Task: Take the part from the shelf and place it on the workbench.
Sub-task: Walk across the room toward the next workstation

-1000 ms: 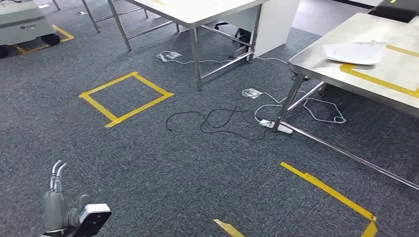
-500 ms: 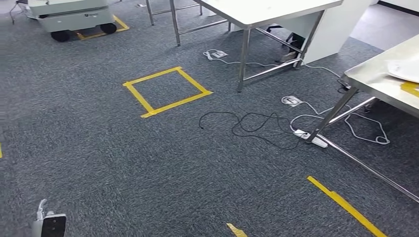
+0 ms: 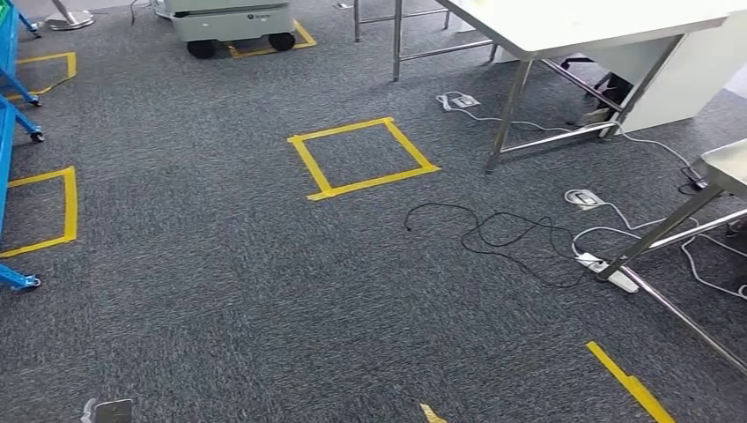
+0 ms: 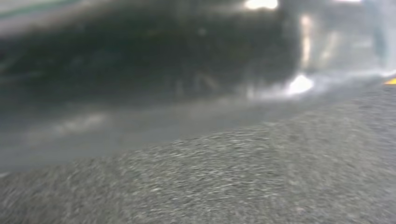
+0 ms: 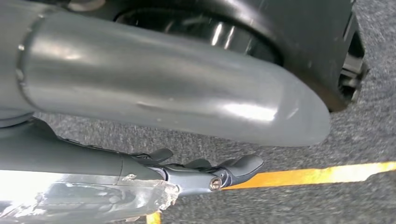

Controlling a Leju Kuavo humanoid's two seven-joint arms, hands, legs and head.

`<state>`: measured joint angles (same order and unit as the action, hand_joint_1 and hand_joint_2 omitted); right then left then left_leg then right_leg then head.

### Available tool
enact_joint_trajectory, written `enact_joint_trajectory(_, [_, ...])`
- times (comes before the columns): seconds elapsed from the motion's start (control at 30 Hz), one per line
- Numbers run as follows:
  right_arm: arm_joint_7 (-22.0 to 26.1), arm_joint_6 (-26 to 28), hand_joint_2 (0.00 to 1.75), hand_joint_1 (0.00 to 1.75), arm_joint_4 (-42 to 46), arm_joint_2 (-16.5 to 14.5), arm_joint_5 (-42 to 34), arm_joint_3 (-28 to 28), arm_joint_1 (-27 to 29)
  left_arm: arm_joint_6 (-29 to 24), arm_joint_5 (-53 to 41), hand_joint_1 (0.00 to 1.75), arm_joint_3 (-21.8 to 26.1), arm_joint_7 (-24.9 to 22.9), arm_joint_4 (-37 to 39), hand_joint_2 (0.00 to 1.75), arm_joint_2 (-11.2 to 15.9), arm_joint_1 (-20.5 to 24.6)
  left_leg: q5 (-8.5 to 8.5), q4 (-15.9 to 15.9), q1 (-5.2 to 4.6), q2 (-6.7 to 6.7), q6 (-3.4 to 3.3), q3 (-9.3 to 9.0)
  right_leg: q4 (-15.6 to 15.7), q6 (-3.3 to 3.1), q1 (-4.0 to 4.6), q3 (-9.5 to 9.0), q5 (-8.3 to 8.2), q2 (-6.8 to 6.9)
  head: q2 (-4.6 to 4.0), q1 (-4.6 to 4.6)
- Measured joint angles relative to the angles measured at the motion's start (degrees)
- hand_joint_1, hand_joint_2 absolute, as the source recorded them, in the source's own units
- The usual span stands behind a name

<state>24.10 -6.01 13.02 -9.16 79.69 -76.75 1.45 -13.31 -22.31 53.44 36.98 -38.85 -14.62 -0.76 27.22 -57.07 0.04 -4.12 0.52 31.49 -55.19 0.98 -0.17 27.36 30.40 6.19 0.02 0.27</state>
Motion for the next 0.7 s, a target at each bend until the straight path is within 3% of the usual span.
enact_joint_trajectory(0.07, [-0.15,-0.22,0.0,0.0,0.04,-0.19,0.4,-0.31,-0.22,-0.51,1.19,0.0,0.84,-0.03,4.22,0.0,0.73,0.78,0.09,0.33,-0.26,0.85,-0.82,0.04,0.12,0.57,0.0,-0.45,0.25,0.99,0.0,0.03])
enact_joint_trajectory(0.1, [-0.26,-0.41,0.0,0.0,0.06,-0.25,0.65,-0.43,-0.33,-0.61,1.84,0.0,1.44,-0.1,6.44,0.0,1.06,1.04,0.0,0.45,-0.23,1.43,-1.19,0.03,-0.01,0.94,-0.13,-0.63,0.57,0.68,0.0,0.03])
enact_joint_trajectory(0.13, [-0.33,-0.67,0.0,0.0,0.08,-0.33,0.94,-0.55,-0.4,-0.7,2.48,0.0,2.12,-0.27,8.57,0.0,1.32,1.26,-0.15,0.58,-0.16,2.01,-1.58,0.01,-0.85,1.24,-0.27,-0.42,1.36,-0.47,0.0,0.07])
enact_joint_trajectory(0.2, [-0.51,-1.16,0.0,0.0,0.11,-0.43,1.64,-0.85,-0.34,-0.99,3.42,0.0,3.47,-1.0,11.87,0.0,1.54,1.83,-0.41,0.73,0.0,3.25,-2.25,0.1,-6.6,1.57,-0.43,2.3,4.74,-4.01,0.0,0.2])
enact_joint_trajectory(0.27, [-0.71,-1.56,0.0,0.0,0.17,-0.46,2.38,-1.25,-0.18,-1.49,3.67,0.0,4.63,-2.29,14.46,0.0,1.59,2.36,-0.48,0.7,-0.13,4.71,-2.58,0.28,-15.05,1.51,-0.42,6.59,8.25,-5.82,0.0,0.23])
enact_joint_trajectory(0.3, [-0.83,-1.75,0.0,0.0,0.21,-0.47,2.77,-1.43,-0.13,-1.93,3.55,0.0,5.15,-3.28,15.6,0.0,1.58,2.5,-0.49,0.68,-0.22,5.52,-2.63,0.28,-17.53,1.44,-0.41,8.11,8.62,-6.03,0.0,0.22])
enact_joint_trajectory(0.33, [-0.94,-1.95,0.0,0.0,0.23,-0.47,3.19,-1.58,-0.12,-2.55,3.31,0.0,5.57,-4.46,16.61,0.0,1.57,2.57,-0.48,0.66,-0.28,6.32,-2.65,0.22,-17.81,1.33,-0.4,8.67,7.76,-6.12,0.0,0.22])
enact_joint_trajectory(0.4, [-1.08,-2.33,0.0,0.0,0.28,-0.46,4.12,-1.77,-0.14,-4.03,2.46,0.0,6.19,-7.14,18.35,0.0,1.52,2.7,-0.45,0.63,-0.35,8.04,-2.61,-0.02,-11.75,0.98,-0.42,6.68,3.08,-6.98,0.0,0.22])
enact_joint_trajectory(0.43, [-1.1,-2.5,0.0,0.0,0.32,-0.45,4.52,-1.82,-0.15,-4.63,2.01,0.0,6.39,-8.44,19.08,0.0,1.46,2.83,-0.42,0.59,-0.39,8.84,-2.53,-0.08,-7.57,0.72,-0.5,5.0,0.98,-8.55,0.0,0.2])
enact_joint_trajectory(0.47, [-1.1,-2.64,0.0,0.0,0.36,-0.47,4.86,-1.88,-0.14,-5.12,1.6,0.0,6.59,-9.58,19.7,0.0,1.39,3.0,-0.4,0.48,-0.39,9.62,-2.37,0.01,-3.97,0.55,-0.62,3.56,-0.39,-10.05,0.0,0.18])
enact_joint_trajectory(0.53, [-1.15,-2.9,0.0,0.0,0.44,-0.49,5.55,-2.04,-0.11,-5.95,0.96,0.0,6.96,-11.65,20.77,0.0,1.13,3.29,-0.55,0.33,-0.22,10.96,-1.76,0.51,-1.05,0.3,-0.64,2.13,-0.83,-11.93,0.0,0.15])
enact_joint_trajectory(0.6, [-1.33,-3.09,0.0,0.0,0.51,-0.52,6.37,-2.16,-0.08,-6.81,0.3,0.0,7.18,-13.35,21.65,0.0,0.79,3.28,-0.72,0.23,0.07,11.77,-1.02,1.0,-0.63,0.01,-0.57,1.69,-1.02,-10.78,0.0,0.16])
enact_joint_trajectory(0.63, [-1.41,-3.18,0.0,0.0,0.54,-0.54,6.78,-2.19,-0.06,-7.17,0.05,0.0,7.22,-13.95,22.0,0.0,0.63,3.23,-0.32,-0.29,0.08,10.91,-0.71,1.3,-0.35,-0.24,-0.61,1.53,-1.18,-10.01,0.0,0.11])
enact_joint_trajectory(0.7, [-1.5,-3.49,0.0,0.0,0.58,-0.59,7.63,-2.2,0.11,-7.5,0.04,0.0,7.33,-14.6,22.47,0.0,0.36,3.35,2.37,-4.41,0.02,7.54,-0.16,3.21,0.19,-0.75,-0.69,1.14,-1.35,-8.1,0.0,-0.15])
